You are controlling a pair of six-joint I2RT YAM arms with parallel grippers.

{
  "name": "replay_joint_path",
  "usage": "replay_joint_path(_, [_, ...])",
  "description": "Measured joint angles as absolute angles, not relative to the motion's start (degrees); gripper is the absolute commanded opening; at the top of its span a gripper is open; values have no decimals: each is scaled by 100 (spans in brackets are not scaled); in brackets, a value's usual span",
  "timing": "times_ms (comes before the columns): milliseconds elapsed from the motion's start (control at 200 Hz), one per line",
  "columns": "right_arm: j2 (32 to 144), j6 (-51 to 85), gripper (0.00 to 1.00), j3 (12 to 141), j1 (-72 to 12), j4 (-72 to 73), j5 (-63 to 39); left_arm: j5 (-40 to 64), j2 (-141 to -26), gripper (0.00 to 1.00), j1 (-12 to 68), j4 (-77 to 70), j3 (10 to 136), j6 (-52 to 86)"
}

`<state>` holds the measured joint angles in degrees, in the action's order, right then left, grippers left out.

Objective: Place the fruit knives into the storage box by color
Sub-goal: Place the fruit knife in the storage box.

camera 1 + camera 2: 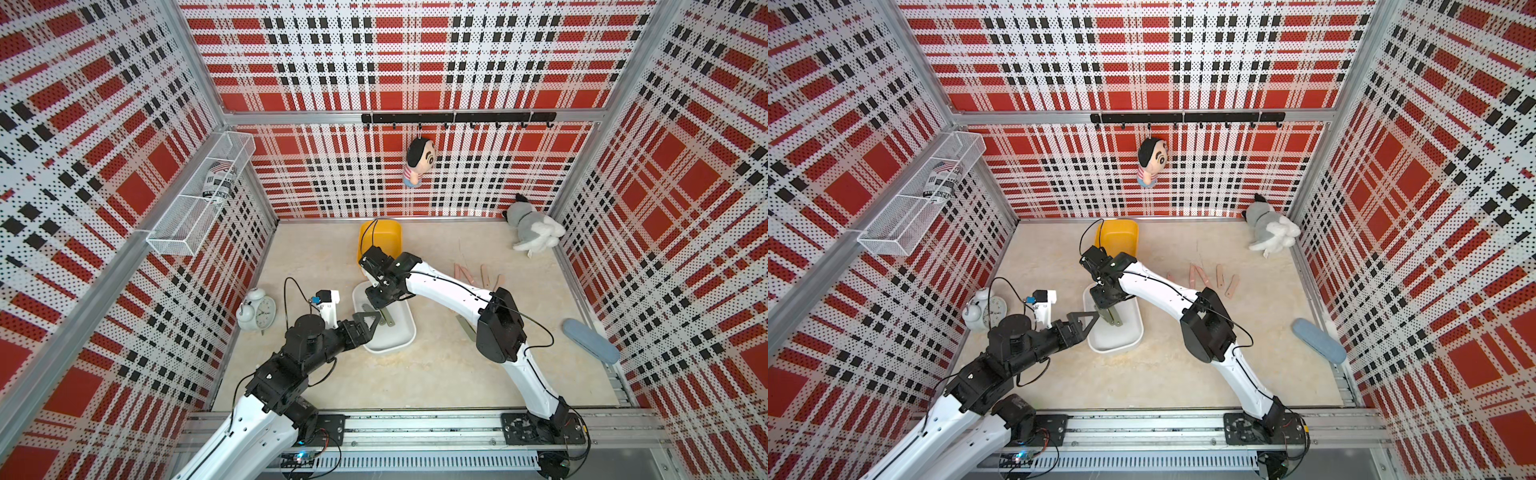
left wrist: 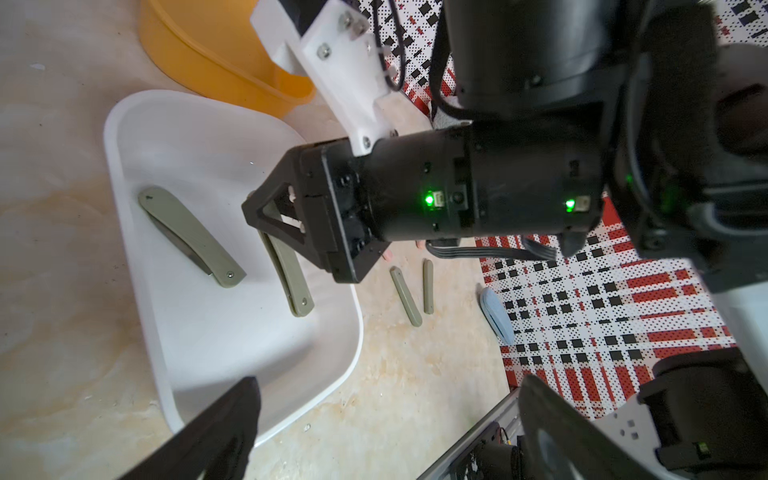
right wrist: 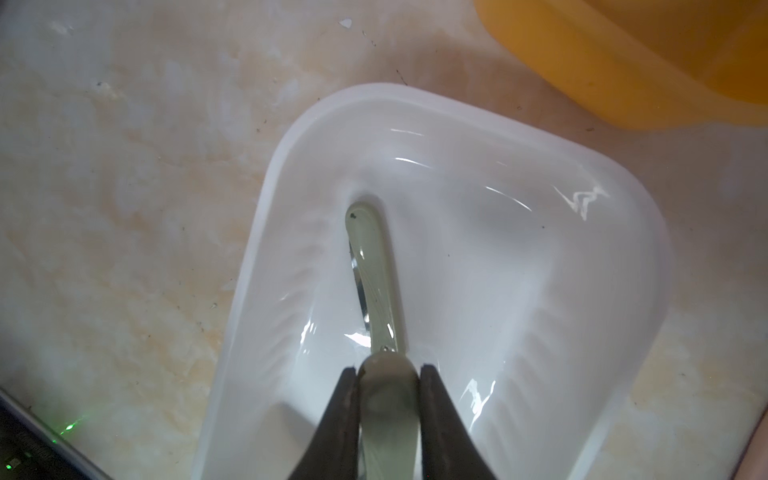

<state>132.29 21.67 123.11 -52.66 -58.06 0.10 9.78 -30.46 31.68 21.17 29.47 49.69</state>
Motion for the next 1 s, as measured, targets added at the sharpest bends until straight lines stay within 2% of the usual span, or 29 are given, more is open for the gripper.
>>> replay_joint_path(651, [13732, 2165, 24, 12298, -4932, -5443, -1, 899, -2895, 98, 3168, 1942, 2716, 5015])
replay_joint_path(726, [13802, 2167, 29, 12300, -4912, -5433, -19, 899, -2904, 98, 3168, 1931, 2705, 5015])
replay_joint_path(857, [13830, 2191, 55, 12300, -4910, -5428, -51, 897, -2915, 98, 3168, 1920, 2705, 5015])
replay_joint_path(1002, [13830, 2150, 60, 12298, -4910, -5398, -67, 880, -3009, 98, 3168, 1848, 2705, 5011])
